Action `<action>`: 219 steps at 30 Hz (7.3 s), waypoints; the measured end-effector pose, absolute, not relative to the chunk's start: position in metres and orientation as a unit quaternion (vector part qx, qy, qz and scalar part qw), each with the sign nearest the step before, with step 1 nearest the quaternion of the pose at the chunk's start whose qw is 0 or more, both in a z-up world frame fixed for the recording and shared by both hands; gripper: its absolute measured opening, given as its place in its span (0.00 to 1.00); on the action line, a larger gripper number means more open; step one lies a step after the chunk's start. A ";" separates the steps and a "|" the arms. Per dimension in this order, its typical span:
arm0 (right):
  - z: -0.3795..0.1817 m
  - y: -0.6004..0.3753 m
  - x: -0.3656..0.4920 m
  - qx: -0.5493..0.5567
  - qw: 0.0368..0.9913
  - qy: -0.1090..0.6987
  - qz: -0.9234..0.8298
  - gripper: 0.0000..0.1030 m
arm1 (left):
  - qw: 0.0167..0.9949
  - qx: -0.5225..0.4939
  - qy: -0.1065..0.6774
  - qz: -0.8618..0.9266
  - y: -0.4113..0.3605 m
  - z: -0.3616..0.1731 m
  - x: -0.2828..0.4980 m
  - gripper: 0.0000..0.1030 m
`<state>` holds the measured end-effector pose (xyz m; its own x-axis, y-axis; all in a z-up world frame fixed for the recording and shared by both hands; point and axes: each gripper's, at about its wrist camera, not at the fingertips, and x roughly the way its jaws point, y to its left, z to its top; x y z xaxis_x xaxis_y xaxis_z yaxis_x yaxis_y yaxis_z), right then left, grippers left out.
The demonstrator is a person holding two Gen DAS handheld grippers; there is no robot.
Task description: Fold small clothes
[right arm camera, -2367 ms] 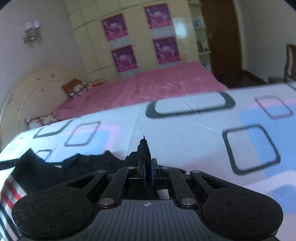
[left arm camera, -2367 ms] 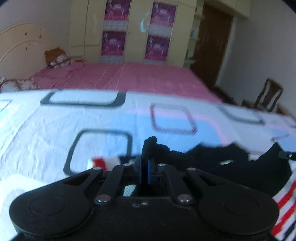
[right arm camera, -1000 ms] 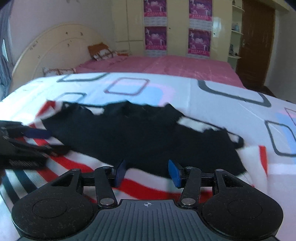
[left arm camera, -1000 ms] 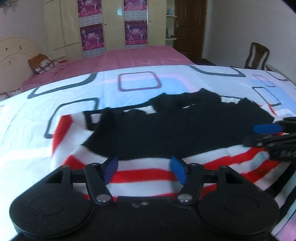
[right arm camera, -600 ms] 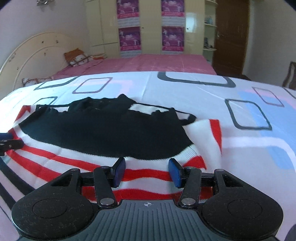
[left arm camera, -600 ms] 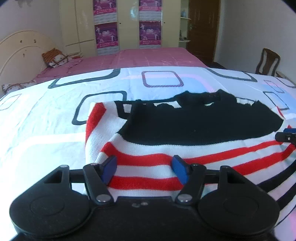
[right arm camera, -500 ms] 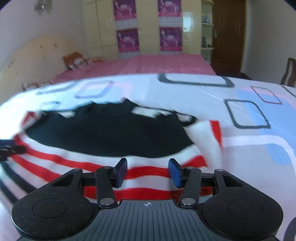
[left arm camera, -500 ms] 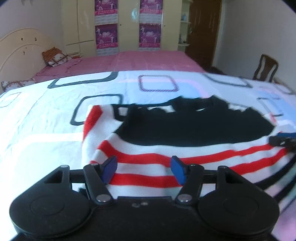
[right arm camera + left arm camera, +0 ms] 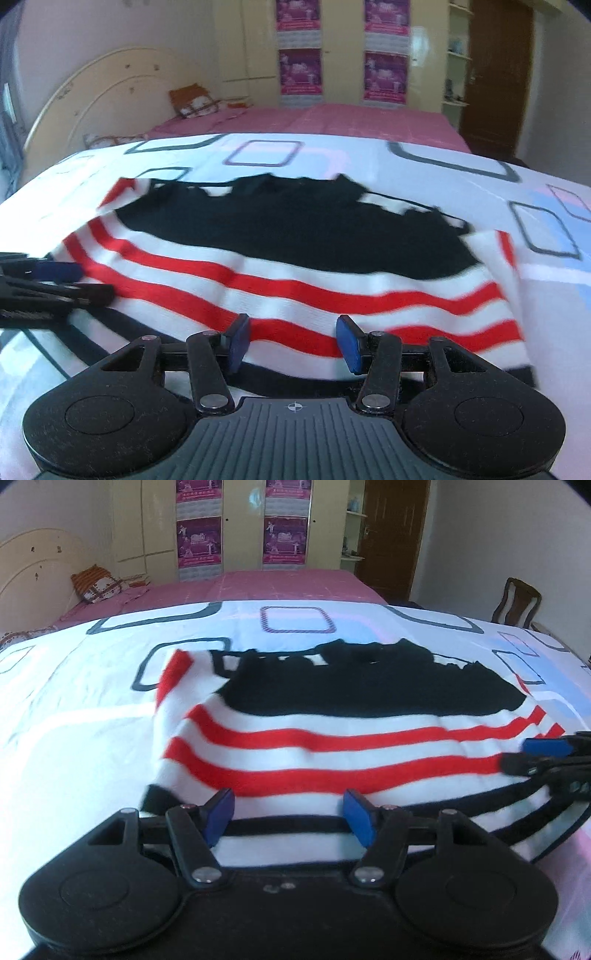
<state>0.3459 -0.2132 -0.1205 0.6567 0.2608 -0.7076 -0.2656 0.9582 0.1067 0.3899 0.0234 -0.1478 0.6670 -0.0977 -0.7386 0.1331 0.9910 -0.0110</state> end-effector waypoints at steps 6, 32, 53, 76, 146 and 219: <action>-0.119 -0.243 0.329 -0.020 0.915 0.393 0.088 0.49 | 0.912 0.020 0.406 -0.061 0.028 -0.146 0.387 0.64; -0.097 -0.239 0.305 0.008 0.917 0.378 0.126 0.49 | 0.909 -0.013 0.415 -0.026 0.028 -0.119 0.362 0.67; -0.113 -0.175 0.308 -0.022 0.900 0.391 0.190 0.49 | 0.841 -0.353 0.410 -0.016 0.097 -0.165 0.341 0.74; -0.130 -0.141 0.368 -0.046 0.910 0.392 0.128 0.49 | 0.827 -0.441 0.349 -0.001 0.120 -0.189 0.376 0.22; -0.110 -0.329 0.392 0.225 0.852 0.435 0.184 0.26 | 0.929 -0.047 0.343 -0.132 -0.083 -0.095 0.374 0.54; -0.077 -0.377 0.283 0.142 0.872 0.428 0.188 0.10 | 0.905 0.003 0.387 -0.177 -0.121 -0.131 0.375 0.59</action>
